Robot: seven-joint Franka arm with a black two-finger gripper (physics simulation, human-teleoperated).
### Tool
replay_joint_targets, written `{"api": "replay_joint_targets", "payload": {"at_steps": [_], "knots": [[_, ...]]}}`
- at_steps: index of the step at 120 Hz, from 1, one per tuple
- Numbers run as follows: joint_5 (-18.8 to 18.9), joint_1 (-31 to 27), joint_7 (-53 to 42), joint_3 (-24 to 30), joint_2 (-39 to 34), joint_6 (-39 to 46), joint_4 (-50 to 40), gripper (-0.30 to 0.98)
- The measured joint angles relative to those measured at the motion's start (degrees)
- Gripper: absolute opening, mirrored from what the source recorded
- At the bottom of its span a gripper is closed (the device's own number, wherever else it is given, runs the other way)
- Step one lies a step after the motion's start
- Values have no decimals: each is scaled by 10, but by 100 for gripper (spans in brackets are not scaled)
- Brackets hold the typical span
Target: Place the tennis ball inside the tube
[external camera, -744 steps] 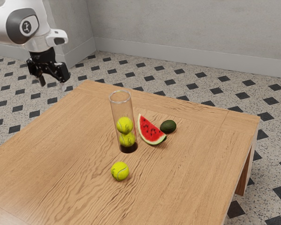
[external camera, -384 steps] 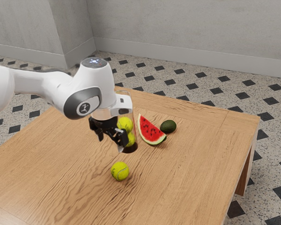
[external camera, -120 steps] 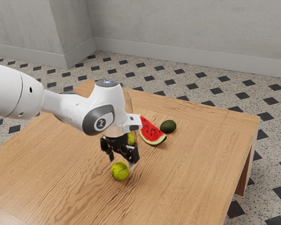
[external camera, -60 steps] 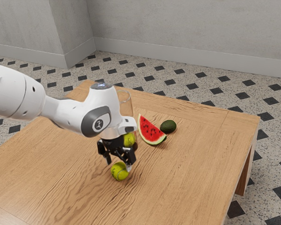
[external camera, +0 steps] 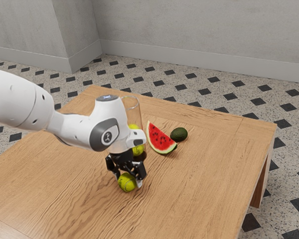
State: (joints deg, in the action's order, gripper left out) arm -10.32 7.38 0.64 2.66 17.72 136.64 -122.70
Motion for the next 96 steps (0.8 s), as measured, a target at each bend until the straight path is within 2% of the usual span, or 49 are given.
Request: {"api": "replay_joint_targets", "payload": {"at_steps": [35, 66, 96], "knots": [[-24, 0, -21, -3, 6, 9, 0, 68], [-29, 1, -33, -4, 7, 12, 0, 45], [-21, 9, -28, -5, 2, 13, 2, 38]]}}
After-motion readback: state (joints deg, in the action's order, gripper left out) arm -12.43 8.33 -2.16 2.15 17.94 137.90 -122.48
